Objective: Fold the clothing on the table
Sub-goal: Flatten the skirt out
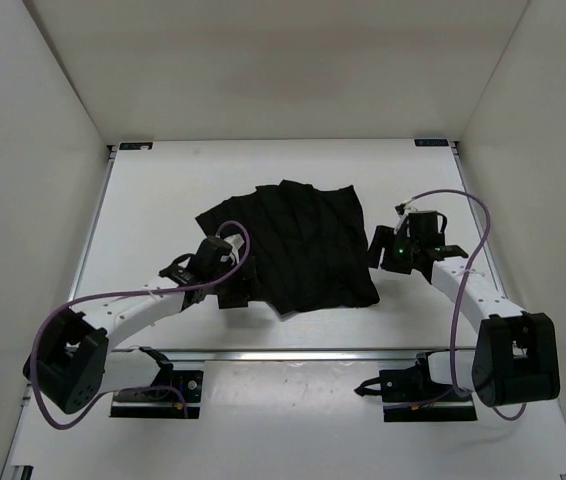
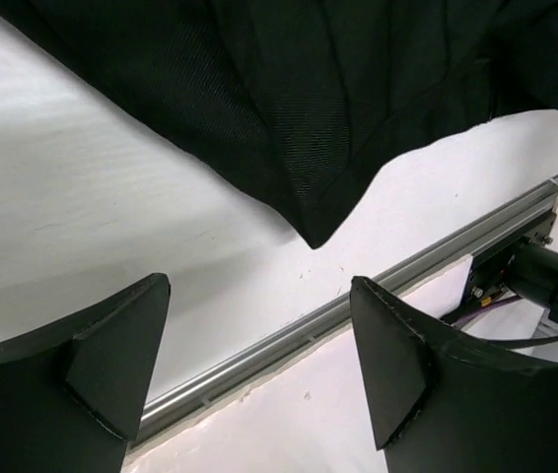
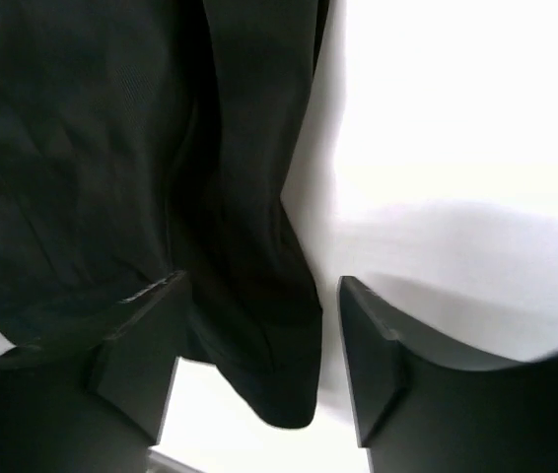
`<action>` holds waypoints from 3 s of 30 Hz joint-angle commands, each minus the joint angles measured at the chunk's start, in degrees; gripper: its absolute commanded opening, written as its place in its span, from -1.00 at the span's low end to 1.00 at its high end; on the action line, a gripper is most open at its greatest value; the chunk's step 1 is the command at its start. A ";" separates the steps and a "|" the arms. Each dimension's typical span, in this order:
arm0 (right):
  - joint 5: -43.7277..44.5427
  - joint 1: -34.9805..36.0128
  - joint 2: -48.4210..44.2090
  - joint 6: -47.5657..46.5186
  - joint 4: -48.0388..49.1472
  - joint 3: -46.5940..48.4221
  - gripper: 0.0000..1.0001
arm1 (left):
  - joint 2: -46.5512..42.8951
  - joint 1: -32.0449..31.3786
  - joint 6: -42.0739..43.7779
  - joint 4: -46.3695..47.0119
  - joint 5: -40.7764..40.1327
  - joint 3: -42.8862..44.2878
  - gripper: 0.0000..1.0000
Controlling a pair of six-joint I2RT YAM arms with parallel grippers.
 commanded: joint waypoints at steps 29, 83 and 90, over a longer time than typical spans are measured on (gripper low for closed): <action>-4.37 12.49 22.06 -1.00 2.88 17.16 -0.62 | 12.17 -0.06 -9.86 13.88 -3.33 1.86 -1.00; -5.77 13.02 8.61 9.12 7.55 -1.56 -0.98 | 3.31 13.48 5.34 -3.62 -4.82 4.59 -1.00; -7.62 4.66 6.67 -1.33 -3.25 8.00 -1.00 | 3.21 16.64 10.00 -9.06 -6.23 8.45 -1.00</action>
